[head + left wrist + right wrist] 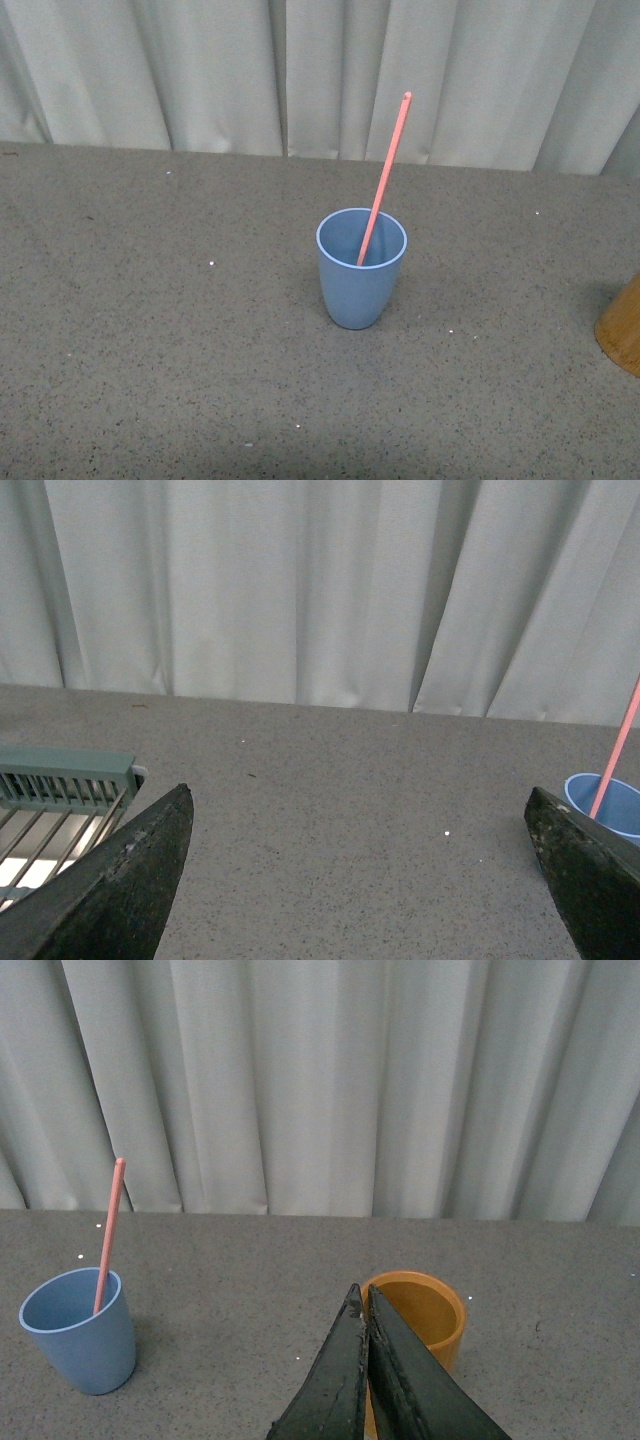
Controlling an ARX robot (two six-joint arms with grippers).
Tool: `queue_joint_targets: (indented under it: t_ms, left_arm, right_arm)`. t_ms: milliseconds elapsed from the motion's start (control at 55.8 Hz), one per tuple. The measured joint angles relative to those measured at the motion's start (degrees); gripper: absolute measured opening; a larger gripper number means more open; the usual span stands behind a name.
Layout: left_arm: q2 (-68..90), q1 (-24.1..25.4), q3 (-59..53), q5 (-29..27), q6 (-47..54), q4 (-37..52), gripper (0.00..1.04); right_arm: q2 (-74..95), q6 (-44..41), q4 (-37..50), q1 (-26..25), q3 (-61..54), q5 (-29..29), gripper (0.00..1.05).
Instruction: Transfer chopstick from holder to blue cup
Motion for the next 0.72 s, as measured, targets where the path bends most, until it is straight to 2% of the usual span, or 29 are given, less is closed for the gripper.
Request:
queue_joint_targets:
  t_ms: [717]
  left_arm:
    - [0.0,0.0,0.0,0.0,0.0,0.0,0.98]
  right_arm:
    - [0.0,0.0,0.0,0.0,0.0,0.0,0.01]
